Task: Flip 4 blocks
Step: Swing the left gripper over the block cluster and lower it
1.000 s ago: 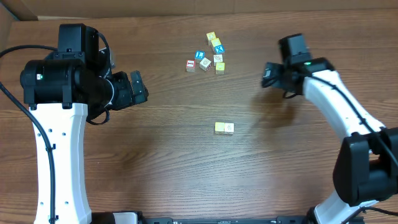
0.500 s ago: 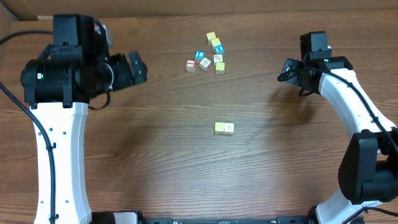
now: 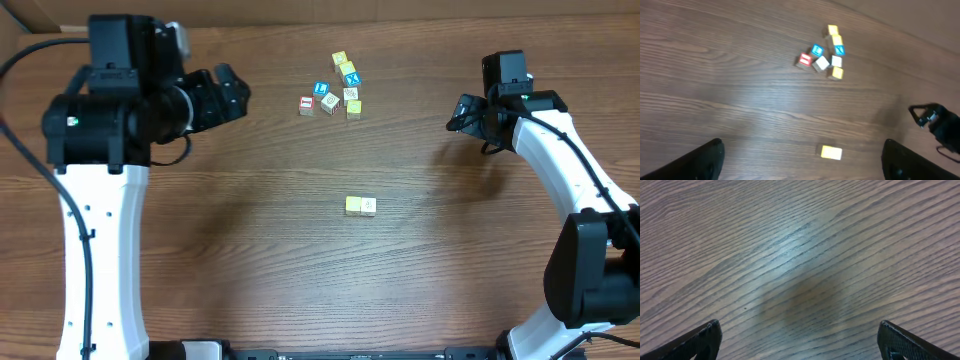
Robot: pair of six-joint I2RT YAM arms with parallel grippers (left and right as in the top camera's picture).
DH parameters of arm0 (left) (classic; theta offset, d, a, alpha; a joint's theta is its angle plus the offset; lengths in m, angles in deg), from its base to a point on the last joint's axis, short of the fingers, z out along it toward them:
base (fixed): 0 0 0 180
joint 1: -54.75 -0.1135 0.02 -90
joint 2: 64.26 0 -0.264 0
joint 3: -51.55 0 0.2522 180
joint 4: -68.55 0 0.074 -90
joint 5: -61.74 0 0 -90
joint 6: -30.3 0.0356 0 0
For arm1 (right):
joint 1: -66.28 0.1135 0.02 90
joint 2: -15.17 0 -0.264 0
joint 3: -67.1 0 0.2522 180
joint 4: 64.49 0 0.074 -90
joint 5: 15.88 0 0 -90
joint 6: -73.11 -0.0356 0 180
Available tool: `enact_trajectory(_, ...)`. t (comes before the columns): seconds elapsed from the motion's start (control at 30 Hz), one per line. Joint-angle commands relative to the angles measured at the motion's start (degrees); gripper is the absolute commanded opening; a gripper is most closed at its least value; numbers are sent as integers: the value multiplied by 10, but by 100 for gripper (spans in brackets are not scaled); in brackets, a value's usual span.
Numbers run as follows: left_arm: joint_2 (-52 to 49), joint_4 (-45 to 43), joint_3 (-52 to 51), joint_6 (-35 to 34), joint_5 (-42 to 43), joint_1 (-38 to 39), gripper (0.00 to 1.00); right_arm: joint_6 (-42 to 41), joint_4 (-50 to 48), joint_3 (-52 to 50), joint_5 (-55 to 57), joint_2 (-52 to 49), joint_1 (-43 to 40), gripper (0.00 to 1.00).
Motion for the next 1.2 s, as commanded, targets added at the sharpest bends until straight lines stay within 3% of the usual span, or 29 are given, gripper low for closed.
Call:
enact_trajectory(0.0, -17, -4, 4, -13, -8, 38, 87, 2, -3, 12, 6, 17, -2, 100)
enact_trajectory(0.3, -152, 17, 108, -8, -53, 124, 85, 2, -3, 12, 6, 17, -1, 100)
enact_trajectory(0.53, -251, -43, 138, -1, -109, 158, 55, 2, -3, 12, 6, 17, -2, 100)
enact_trajectory(0.7, -295, -70, 138, 2, -142, 162, 44, 2, -3, 12, 6, 17, -1, 100)
enact_trajectory(0.87, -343, -94, 138, 19, -143, 163, 46, 2, -3, 12, 6, 17, -1, 100)
enact_trajectory(0.97, -373, -115, 138, 19, -143, 162, 56, 2, -3, 12, 6, 17, -2, 100)
enact_trajectory(1.17, -426, -148, 138, 19, -158, 162, 56, 2, -3, 12, 6, 17, -2, 100)
